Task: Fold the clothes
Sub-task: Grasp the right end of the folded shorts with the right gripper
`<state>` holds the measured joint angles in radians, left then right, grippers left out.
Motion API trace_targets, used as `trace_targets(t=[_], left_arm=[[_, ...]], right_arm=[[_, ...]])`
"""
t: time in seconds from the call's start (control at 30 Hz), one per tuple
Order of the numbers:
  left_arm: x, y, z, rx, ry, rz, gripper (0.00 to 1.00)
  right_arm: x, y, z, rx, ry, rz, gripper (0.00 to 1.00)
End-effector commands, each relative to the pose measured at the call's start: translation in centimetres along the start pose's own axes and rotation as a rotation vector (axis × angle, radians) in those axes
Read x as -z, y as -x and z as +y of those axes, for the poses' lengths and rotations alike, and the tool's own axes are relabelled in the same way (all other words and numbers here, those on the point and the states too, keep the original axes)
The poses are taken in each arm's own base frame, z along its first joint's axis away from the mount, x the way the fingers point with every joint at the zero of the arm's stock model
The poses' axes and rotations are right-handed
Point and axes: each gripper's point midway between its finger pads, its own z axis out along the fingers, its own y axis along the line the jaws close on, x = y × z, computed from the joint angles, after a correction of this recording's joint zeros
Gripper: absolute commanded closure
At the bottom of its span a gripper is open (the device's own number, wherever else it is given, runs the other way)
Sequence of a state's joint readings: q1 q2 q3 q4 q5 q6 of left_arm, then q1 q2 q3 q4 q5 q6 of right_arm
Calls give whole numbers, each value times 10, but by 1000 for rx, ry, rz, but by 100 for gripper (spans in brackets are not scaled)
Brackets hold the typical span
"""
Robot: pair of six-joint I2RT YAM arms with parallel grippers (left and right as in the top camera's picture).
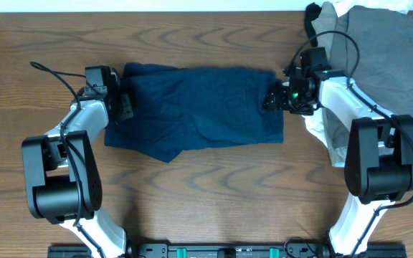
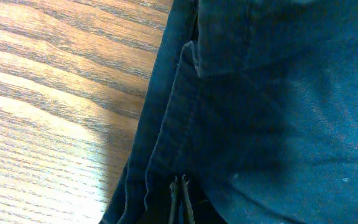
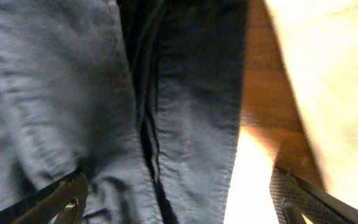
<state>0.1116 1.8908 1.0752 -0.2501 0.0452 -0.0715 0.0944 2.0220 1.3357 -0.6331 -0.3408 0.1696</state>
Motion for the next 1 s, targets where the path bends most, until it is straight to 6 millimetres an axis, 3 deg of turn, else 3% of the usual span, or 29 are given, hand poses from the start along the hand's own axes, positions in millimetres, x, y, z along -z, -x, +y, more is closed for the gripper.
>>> trace_targets(t=[0.0,0.2,0.5,0.7,0.97], left_arm=[[-7,-8,-3,-10,10,27,94],[-7,-7,-8,-20,5,24,94],[-7,-7,-8,-20,5,22,94],[-7,-7,-8,-21,5,22,94],[-7,-7,-8,-21,5,23,94]], right_arm=[[1,-5,0,28,35,15,10],[14,2,15,59,198,-13,13],[9,-1,0,52,165,2,7],[-15,-16,0,30,184,63,9],[-64,-40,10,-84,245,171,16]])
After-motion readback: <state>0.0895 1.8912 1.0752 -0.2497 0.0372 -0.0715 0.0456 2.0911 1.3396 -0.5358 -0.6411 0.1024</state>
